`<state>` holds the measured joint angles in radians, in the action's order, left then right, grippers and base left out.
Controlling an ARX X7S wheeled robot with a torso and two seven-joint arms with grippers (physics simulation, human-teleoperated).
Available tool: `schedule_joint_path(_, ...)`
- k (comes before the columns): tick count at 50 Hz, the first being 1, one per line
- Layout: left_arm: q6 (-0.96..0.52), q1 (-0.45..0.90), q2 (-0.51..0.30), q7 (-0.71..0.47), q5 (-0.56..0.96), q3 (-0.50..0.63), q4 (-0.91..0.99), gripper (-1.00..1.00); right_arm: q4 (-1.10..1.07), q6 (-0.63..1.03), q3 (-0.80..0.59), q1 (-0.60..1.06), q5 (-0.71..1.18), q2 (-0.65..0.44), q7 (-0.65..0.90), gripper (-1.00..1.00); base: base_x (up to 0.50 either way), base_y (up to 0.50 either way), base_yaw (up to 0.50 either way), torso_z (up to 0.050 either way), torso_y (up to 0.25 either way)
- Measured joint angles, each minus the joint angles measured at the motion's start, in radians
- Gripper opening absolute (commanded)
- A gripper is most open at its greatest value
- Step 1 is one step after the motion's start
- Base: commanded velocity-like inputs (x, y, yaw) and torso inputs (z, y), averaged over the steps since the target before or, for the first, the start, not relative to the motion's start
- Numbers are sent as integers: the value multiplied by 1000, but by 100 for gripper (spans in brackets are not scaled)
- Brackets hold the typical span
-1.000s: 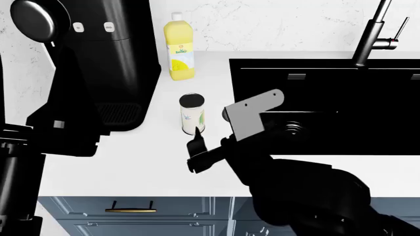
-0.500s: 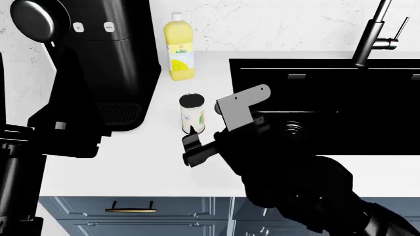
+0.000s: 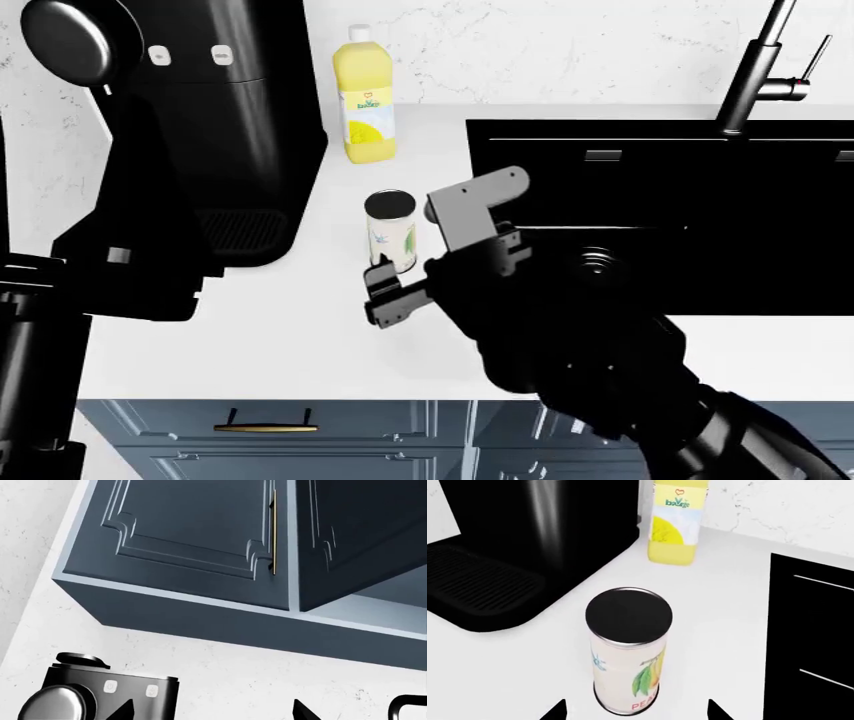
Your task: Pick the honey bottle and canned food from the counter and place them in the cabinets closest to them.
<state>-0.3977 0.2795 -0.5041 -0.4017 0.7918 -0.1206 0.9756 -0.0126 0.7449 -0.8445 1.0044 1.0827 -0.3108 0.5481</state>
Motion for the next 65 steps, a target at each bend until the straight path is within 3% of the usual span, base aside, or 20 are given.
schedule_joint_path(65, 39, -7, -39, -23, 10, 29, -1, 100, 399, -51, -85, 116, -90, 169, -179, 100, 0, 0, 0, 0, 0)
